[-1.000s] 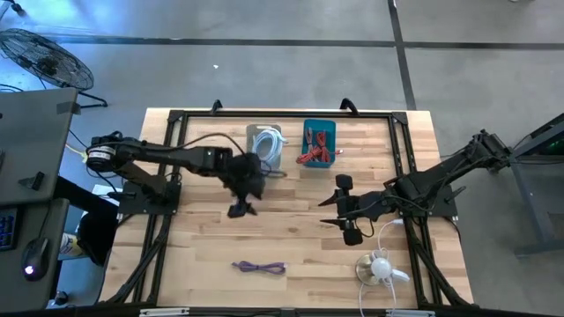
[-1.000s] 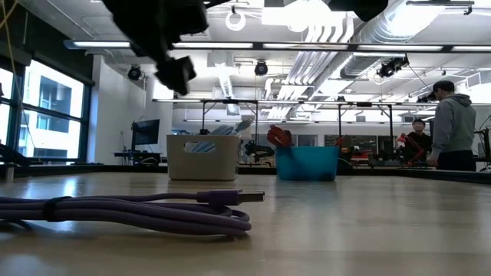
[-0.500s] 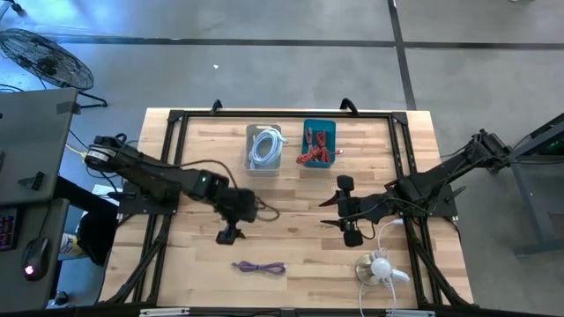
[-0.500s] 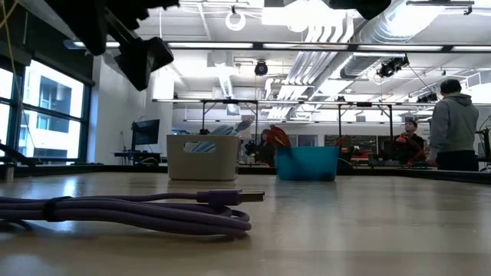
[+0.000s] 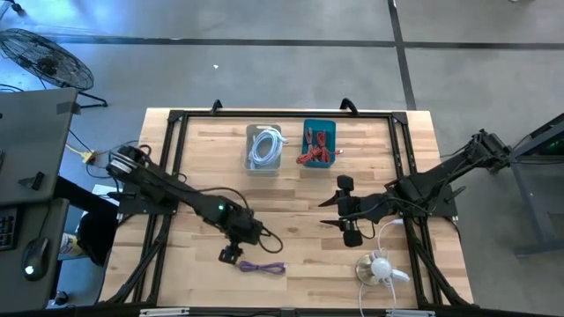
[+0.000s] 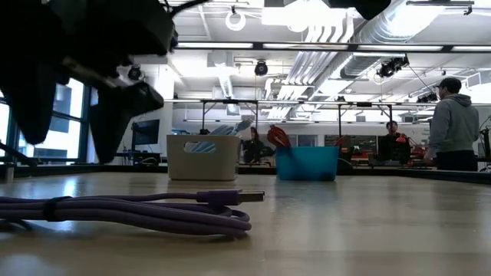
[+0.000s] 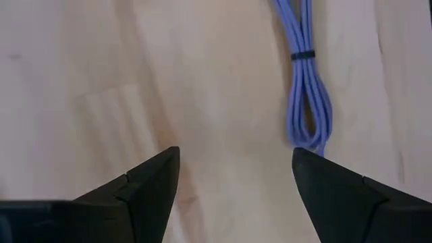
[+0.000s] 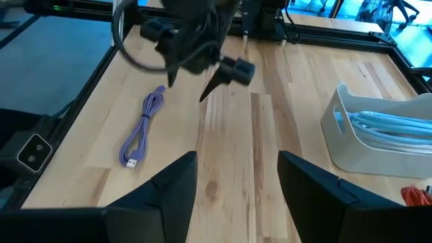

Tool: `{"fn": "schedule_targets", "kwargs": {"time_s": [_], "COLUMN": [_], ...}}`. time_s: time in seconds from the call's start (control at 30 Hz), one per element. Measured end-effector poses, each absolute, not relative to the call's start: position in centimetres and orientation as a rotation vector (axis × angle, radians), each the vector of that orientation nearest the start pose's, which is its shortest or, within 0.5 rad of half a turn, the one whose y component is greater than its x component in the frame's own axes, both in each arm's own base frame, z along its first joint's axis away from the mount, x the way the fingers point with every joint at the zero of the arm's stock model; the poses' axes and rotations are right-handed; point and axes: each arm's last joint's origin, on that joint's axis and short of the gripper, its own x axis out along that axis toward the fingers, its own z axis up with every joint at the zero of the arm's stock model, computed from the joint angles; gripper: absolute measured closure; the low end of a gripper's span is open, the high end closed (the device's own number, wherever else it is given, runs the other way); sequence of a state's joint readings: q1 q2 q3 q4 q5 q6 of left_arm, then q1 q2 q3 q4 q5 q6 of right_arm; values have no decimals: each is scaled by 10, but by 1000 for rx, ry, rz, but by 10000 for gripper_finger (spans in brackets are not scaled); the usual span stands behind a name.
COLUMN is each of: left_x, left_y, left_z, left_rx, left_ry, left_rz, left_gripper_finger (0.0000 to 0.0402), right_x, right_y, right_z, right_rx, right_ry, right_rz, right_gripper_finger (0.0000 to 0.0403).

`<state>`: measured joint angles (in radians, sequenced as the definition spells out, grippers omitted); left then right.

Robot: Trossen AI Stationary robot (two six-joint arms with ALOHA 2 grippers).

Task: Pick & Place USB Port
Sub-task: Put the violet charger cable into the blue bin

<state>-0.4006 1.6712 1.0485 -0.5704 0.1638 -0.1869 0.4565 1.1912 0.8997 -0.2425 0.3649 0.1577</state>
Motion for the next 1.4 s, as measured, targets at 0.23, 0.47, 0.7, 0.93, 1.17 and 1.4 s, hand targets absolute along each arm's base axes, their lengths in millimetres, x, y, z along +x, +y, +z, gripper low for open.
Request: {"fn": "schedule_targets", "kwargs": {"time_s": [0.23,0.47,0.7,0.93,1.17,1.4], "left_x": [299,300,296,294,295,295], "left_y": [-142,-157,-168,-171,-170,-170], "left_z": [168,171,171,171,171,171], "left_rx": [-86,-85,-62,-20,-16,-41], "left_ry": [1211,1134,1108,1092,1085,1088], "left_rz": [-469,-482,-431,-409,-384,-350], "left_gripper_finger": [119,119,119,119,119,119], "right_x": [234,232,227,222,217,211], "right_y": [106,110,120,132,140,150], "right_z": [289,288,290,293,294,294], "right_rx": [-58,-42,-22,-7,20,19], "right_ry": [477,490,469,424,419,417], "right_rz": [64,73,101,114,143,169], "right_gripper_finger": [204,204,204,204,204,204]}}
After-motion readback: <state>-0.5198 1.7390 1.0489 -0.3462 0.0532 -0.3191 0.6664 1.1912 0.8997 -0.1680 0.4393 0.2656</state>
